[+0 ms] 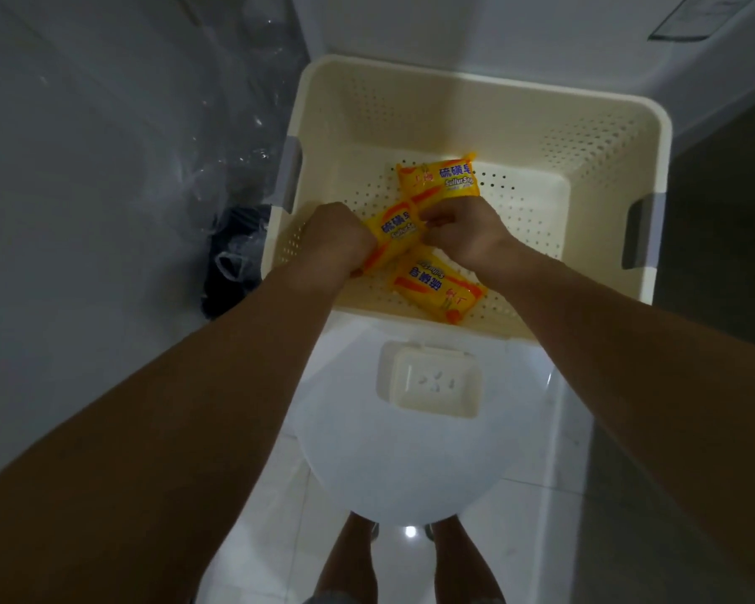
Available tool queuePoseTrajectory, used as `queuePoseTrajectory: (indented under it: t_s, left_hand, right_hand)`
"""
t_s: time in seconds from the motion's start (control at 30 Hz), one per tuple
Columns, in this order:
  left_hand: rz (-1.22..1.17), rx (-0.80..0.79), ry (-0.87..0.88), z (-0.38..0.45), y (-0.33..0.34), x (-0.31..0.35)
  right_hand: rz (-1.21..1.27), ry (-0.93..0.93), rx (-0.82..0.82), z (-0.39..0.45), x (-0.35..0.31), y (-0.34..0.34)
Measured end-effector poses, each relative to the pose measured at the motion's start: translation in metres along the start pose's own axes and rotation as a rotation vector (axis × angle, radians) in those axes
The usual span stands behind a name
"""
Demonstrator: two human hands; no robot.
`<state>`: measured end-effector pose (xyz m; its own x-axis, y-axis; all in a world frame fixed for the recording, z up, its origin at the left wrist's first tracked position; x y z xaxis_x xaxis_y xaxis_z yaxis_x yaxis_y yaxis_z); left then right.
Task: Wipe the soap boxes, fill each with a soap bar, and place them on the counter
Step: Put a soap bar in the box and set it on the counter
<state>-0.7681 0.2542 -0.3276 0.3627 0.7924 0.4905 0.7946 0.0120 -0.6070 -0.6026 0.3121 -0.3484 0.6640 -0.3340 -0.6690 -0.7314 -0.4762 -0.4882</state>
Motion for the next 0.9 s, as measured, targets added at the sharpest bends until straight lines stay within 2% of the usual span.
queuePoseTrajectory:
  t_s: [0.17,0.43,0.6,0.9]
  left_hand:
    - [-0.172,-0.006,0.065,-0.019,-0.017,0.008]
    - [-0.470,-0.071,0.233,-0.067,-0.039,0.033]
    - [-0.584,-0.078,0.260,-0.105,-0.044,0.036]
    - [-0.511,0.032,0.387,-0.172,-0.042,0.011]
  right_hand:
    - [0.312,0.105,0.032,-0.025,-0.005,-0.018]
    - [0.578,0.137,0.066,-0.074,-0.010,-0.049]
    - [0.641,0.055,0.116,-0.123,-0.014,-0.074]
    - [0.569,-0.046,0.340,-0.205,0.000,-0.090]
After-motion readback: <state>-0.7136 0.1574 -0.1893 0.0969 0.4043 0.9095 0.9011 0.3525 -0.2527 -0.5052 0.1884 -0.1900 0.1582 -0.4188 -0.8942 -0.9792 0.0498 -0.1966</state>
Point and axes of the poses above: each hand's wrist, its own z-axis towards the middle knuckle, its own y-axis out of the palm, x = y × z, the point moved 6 cm from there along z, towards the middle knuckle, and after that the axes turned 6 degrees about x, right-handed, at the moved point
